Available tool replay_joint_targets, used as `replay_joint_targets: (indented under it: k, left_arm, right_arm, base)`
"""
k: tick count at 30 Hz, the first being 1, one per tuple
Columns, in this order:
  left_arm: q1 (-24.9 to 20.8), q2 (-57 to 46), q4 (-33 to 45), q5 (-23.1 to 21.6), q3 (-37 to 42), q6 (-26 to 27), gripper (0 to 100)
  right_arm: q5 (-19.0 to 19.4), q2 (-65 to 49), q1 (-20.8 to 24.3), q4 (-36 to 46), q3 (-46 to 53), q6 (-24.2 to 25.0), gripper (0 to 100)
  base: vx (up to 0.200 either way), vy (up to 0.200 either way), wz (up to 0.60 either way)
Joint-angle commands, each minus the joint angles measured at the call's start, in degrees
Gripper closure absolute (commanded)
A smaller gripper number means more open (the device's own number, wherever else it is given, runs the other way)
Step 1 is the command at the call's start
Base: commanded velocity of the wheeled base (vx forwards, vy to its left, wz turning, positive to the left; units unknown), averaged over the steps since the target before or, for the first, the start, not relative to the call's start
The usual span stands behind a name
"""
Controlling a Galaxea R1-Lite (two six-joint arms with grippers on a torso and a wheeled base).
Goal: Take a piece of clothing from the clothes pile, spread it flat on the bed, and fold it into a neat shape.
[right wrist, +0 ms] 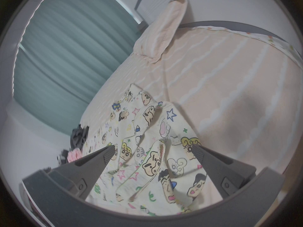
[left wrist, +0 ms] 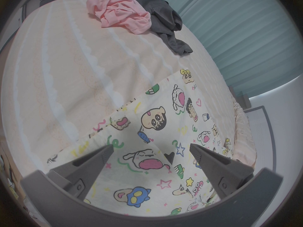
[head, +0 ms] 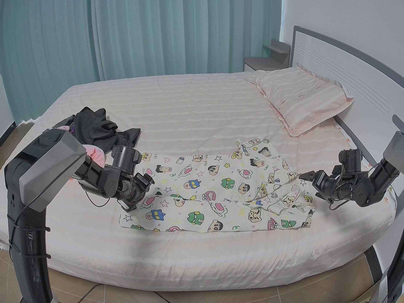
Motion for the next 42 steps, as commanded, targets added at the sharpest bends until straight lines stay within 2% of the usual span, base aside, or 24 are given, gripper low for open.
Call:
replay_joint_targets:
  k: [1,3,6,10,15,18,23,29,36,42]
  left_arm:
    - [2.74,-6.83,-0.13,-2.8,3.65,-0.97,0]
    - [4.24,-9.65,-0.13,-4.82,5.24,-1.32,0]
    - [6.87,-14.3,-0.13,-8.25,8.75,-2.81,0]
    - [8.98,-20.11,-0.48,-13.52,15.87,-3.6,0]
    - [8.72,-26.61,-1.8,-22.48,25.98,-5.19,0]
    - [8.63,-26.96,-4.52,-24.94,28.97,-6.42,0]
    - [7.75,-26.61,-8.65,-25.47,31.6,-8.88,0]
    - [5.29,-25.47,-11.11,-25.38,32.92,-8.97,0]
    - [4.85,-24.06,-13.4,-25.21,33.71,-8.88,0]
    - [4.68,-23.97,-13.57,-25.21,34.06,-8.88,0]
  right_arm:
    - [-3.41,-7.8,2.93,-0.62,4.42,10.33,0]
    - [-6.57,-8.51,4.42,-0.45,4.42,15.69,0]
    - [-11.14,-7.89,6.88,0.08,4.77,20.26,0]
    - [-12.9,-6.31,9.43,-0.45,5.92,21.84,0]
    - [-15.45,-2.26,11.19,-0.62,4.42,22.55,0]
    - [-16.68,0.02,12.6,-0.98,3.81,22.46,0]
    - [-20.02,3.98,14.62,-2.82,1.43,22.02,0]
    - [-20.99,7.49,14.88,-2.82,-1.29,21.76,0]
    - [-22.48,9.86,13.65,-3.09,-3.14,19.03,0]
    - [-22.57,11.18,13.39,-3.17,-4.81,19.03,0]
  base:
    - [0.0,0.0,0.0]
    - [0.0,0.0,0.0]
    - [0.0,0.0,0.0]
    - [0.0,0.0,0.0]
    - [0.0,0.0,0.0]
    - [0.0,0.0,0.0]
    - [0.0,0.0,0.0]
    - [0.0,0.0,0.0]
    - [0.0,0.0,0.0]
    - [0.0,0.0,0.0]
